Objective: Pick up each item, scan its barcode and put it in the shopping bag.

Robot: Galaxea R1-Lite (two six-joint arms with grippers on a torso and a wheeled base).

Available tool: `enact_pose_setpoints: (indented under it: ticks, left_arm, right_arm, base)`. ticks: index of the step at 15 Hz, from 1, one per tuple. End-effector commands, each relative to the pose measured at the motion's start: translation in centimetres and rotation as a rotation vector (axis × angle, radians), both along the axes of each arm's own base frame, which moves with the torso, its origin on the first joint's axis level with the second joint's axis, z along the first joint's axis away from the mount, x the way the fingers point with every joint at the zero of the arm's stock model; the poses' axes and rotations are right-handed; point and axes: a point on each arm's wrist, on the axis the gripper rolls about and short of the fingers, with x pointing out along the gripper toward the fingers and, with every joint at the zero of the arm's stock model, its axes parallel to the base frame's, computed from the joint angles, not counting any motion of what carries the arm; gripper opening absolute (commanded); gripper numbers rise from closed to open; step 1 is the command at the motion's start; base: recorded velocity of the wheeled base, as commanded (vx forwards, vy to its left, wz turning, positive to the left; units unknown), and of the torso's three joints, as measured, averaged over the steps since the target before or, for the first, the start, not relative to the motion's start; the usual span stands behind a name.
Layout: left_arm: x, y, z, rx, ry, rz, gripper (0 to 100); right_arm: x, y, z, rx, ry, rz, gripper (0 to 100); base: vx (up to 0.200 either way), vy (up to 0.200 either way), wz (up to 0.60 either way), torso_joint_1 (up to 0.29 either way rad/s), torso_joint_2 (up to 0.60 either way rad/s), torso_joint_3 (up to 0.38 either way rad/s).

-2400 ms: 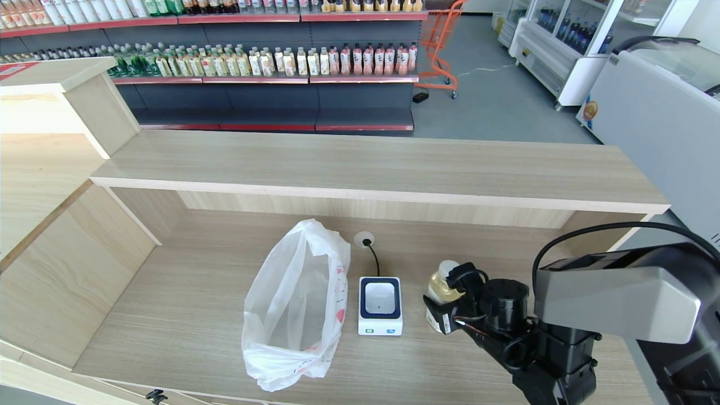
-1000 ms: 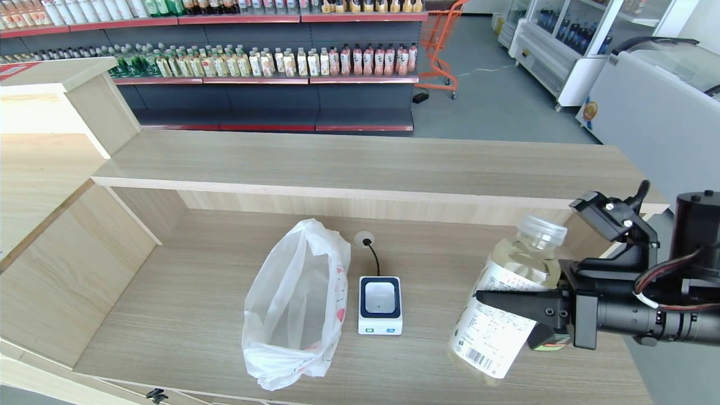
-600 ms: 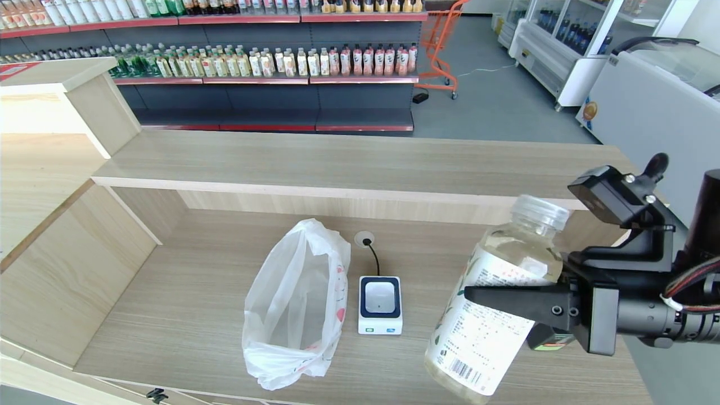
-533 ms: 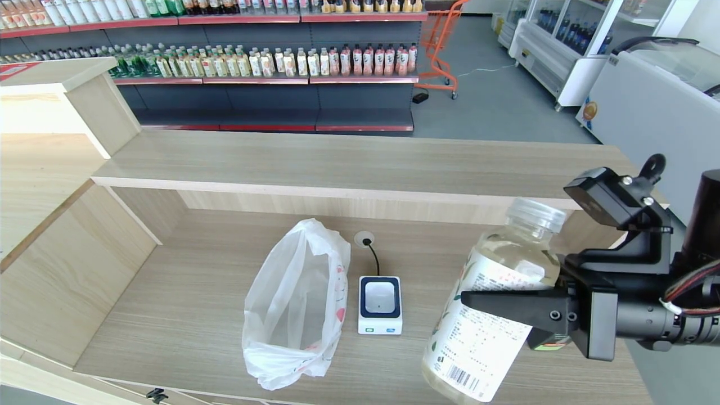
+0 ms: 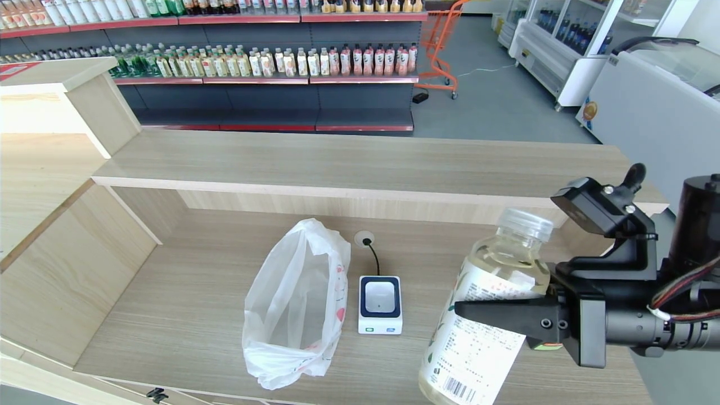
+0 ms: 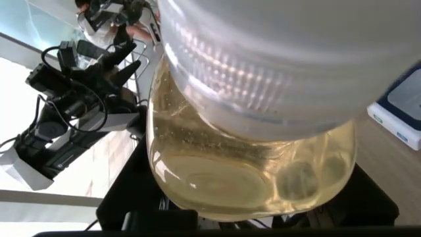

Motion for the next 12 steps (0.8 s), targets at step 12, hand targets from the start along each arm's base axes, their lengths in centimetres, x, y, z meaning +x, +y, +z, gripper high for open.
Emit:
enact_pose_setpoints:
  ticks: [12]
  left_arm:
    - [0.0, 0.0, 0.0, 0.0, 0.0, 0.0, 100]
  right_arm:
    - [0.5, -0.4, -1.3, -0.078, -0.106, -0.002, 0]
  base:
    - [0.0, 0.0, 0.0, 0.0, 0.0, 0.0]
